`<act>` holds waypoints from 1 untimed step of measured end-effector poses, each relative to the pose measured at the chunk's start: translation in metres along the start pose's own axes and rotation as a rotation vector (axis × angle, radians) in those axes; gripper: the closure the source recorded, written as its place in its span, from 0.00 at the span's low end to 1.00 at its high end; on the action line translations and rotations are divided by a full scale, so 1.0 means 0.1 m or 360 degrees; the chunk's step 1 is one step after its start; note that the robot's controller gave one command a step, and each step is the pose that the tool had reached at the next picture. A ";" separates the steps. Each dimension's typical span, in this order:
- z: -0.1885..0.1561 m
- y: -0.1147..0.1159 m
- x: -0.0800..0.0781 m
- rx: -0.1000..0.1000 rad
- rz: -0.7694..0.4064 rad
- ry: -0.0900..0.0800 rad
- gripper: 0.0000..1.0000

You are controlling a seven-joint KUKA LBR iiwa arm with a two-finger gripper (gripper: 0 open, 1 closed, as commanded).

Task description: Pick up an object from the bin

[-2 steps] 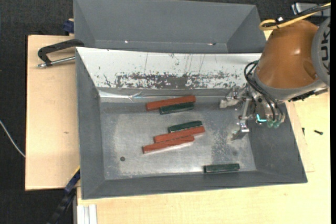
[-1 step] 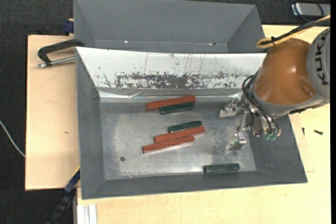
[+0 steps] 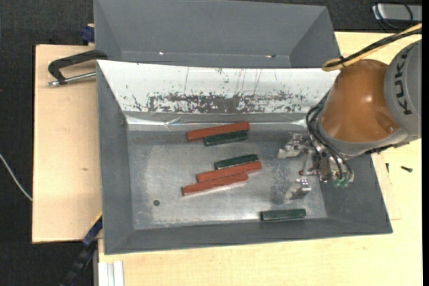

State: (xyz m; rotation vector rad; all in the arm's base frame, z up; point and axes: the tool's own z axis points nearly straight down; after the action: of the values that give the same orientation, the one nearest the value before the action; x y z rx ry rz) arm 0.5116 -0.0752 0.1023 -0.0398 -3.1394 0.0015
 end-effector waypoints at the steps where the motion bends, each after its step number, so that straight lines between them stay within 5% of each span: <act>1: 0.11 0.35 -0.13 -0.0010 -0.0082 -0.0009 0.00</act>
Offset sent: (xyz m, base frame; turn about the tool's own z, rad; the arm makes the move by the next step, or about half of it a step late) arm 0.0102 0.0685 0.0170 0.1792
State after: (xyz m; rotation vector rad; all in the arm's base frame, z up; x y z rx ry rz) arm 0.5256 -0.0410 0.0913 0.0407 -3.1449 -0.0079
